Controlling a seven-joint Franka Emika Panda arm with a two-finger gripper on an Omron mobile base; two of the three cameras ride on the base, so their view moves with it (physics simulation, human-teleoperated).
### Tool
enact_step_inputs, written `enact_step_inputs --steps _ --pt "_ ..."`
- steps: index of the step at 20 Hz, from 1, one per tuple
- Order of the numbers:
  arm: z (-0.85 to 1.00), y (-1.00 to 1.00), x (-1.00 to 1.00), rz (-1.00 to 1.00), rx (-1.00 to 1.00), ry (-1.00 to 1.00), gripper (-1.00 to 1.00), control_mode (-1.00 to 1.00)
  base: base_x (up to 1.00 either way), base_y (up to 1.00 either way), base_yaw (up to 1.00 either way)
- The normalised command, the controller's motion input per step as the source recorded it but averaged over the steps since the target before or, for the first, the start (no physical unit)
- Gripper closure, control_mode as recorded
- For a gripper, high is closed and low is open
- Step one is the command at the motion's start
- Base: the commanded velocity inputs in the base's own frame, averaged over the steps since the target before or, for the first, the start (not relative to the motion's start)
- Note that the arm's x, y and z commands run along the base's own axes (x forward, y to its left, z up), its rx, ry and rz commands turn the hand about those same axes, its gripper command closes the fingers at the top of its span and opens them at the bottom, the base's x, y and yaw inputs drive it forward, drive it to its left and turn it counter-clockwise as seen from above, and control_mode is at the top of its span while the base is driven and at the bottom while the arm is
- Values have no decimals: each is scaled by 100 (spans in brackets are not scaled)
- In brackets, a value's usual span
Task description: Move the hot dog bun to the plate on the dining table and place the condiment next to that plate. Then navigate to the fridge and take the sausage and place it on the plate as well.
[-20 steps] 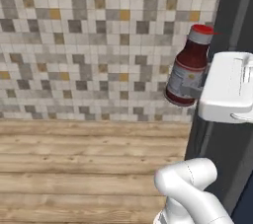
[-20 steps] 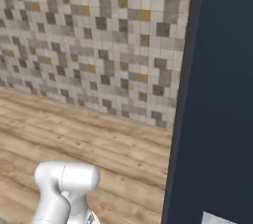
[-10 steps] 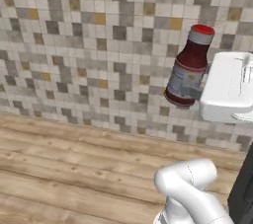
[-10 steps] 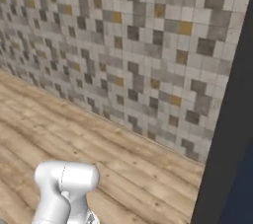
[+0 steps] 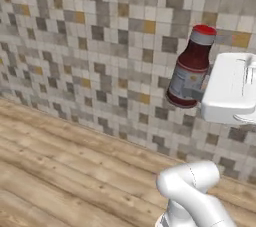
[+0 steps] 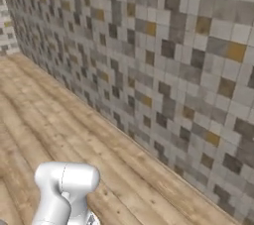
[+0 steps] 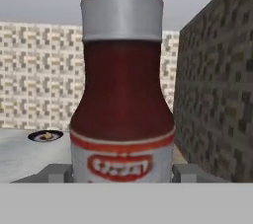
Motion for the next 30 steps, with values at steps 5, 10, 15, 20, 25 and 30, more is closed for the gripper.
enact_step_inputs --steps 5,10,15,20,25,30 --pt "0 0 0 0 0 0 100 100 99 7 41" --pt "0 0 0 0 0 0 100 100 86 2 43" --pt "0 0 0 0 0 0 100 100 52 17 53" --pt "0 0 0 0 0 0 100 100 51 12 57" --pt "0 0 0 0 0 0 100 100 76 -20 54" --pt "0 0 0 0 0 0 100 100 100 -22 48"
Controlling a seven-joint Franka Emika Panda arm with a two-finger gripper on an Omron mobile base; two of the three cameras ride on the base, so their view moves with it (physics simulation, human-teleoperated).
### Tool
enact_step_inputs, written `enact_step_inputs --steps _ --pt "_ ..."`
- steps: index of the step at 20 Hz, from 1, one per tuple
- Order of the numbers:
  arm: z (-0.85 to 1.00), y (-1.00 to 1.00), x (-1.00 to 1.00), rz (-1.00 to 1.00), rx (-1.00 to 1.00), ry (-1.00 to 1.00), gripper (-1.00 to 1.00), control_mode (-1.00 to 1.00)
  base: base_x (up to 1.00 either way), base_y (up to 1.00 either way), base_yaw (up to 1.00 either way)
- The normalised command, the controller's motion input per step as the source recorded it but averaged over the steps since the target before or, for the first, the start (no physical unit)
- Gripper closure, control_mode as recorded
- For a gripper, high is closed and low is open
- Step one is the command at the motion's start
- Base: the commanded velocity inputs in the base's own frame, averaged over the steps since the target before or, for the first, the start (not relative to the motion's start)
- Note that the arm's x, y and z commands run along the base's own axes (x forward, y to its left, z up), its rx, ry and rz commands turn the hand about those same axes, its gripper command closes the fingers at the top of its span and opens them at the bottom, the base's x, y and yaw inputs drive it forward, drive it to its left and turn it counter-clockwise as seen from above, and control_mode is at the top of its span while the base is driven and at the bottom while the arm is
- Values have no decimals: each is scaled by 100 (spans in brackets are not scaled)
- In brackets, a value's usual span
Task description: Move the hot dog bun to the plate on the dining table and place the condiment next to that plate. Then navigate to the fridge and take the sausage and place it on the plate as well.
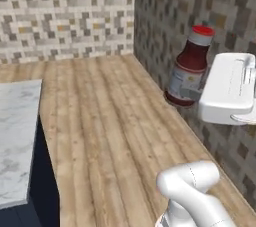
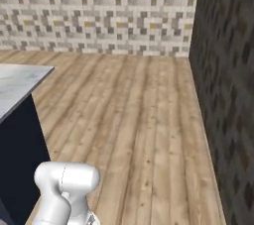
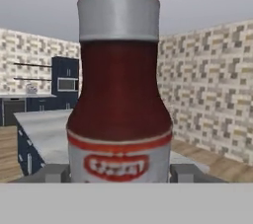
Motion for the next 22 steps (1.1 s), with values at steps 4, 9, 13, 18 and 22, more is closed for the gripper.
enact_step_inputs --steps 4,9,13,18,22 --pt "0 0 0 0 0 0 100 100 100 -27 48" --pt "0 0 0 0 0 0 100 100 92 -49 50" --pt "0 0 0 0 0 0 100 100 67 -70 44" --pt "0 0 0 0 0 0 100 100 53 -81 38" --pt "0 0 0 0 0 0 100 100 54 -79 37"
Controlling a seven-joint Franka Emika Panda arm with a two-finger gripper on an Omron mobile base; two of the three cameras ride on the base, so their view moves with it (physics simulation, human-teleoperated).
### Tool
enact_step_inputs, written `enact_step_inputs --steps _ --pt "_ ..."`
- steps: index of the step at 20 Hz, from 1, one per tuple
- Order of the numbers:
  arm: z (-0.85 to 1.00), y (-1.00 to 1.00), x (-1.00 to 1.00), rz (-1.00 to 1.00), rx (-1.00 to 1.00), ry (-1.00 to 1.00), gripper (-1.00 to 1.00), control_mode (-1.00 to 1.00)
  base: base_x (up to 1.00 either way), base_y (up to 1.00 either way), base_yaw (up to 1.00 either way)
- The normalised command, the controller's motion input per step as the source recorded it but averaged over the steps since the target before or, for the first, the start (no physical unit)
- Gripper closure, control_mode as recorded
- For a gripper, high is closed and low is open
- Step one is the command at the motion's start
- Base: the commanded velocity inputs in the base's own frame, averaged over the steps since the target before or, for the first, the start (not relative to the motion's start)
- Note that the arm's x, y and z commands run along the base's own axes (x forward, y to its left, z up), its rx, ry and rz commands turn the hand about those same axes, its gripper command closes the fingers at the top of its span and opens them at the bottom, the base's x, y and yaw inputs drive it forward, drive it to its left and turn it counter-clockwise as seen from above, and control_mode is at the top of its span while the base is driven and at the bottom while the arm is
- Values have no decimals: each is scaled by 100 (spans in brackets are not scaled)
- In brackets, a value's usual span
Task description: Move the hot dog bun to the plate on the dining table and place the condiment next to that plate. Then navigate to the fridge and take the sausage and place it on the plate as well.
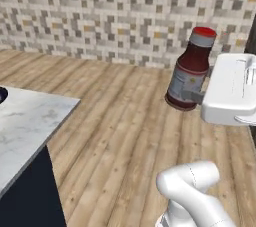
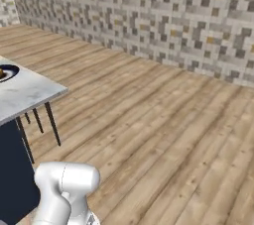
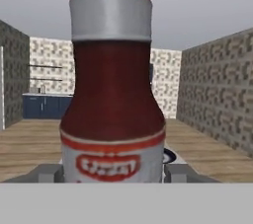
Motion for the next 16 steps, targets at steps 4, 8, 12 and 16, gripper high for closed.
enact_step_inputs --steps 4,8,12,16 --pt "0 0 0 0 0 0 100 100 58 -76 36" --pt "0 0 0 0 0 0 100 100 68 -70 35" --pt "0 0 0 0 0 0 100 100 90 -56 35" --pt "0 0 0 0 0 0 100 100 100 -28 42"
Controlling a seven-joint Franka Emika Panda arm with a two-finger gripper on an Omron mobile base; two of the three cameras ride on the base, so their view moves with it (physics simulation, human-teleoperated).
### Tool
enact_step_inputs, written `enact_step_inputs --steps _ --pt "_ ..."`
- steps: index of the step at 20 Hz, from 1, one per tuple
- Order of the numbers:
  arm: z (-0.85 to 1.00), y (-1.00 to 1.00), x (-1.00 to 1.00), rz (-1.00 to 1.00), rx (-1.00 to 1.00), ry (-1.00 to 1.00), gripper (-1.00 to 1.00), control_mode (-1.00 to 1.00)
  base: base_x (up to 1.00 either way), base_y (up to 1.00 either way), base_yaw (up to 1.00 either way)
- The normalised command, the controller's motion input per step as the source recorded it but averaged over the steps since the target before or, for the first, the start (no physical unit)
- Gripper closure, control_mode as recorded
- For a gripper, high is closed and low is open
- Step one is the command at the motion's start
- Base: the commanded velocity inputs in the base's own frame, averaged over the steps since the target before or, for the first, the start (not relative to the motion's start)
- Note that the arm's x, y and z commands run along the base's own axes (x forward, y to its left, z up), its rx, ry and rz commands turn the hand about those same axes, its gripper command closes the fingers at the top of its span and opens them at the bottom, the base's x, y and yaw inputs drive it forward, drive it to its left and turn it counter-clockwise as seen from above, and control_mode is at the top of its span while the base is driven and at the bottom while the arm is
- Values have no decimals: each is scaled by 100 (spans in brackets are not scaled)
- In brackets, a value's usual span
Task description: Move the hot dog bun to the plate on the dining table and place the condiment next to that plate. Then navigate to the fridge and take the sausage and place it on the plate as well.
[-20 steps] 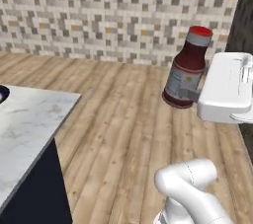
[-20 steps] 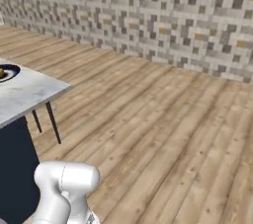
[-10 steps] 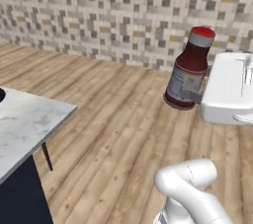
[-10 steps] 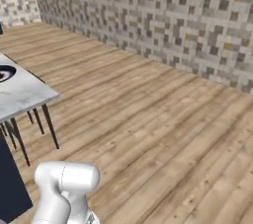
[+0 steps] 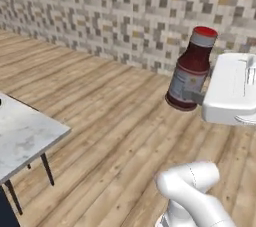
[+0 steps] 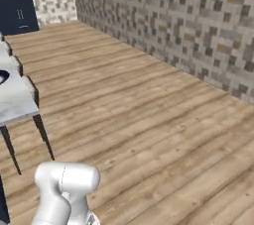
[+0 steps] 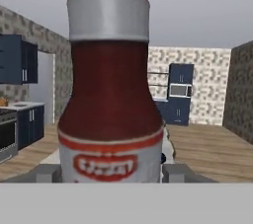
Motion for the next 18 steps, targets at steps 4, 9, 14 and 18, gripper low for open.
enact_step_inputs --steps 4,9,14,18 --pt "0 0 0 0 0 0 100 100 89 0 60" --pt "0 0 0 0 0 0 100 100 80 0 63" --pt "0 0 0 0 0 0 100 100 70 0 60" --pt "0 0 0 0 0 0 100 100 79 0 47"
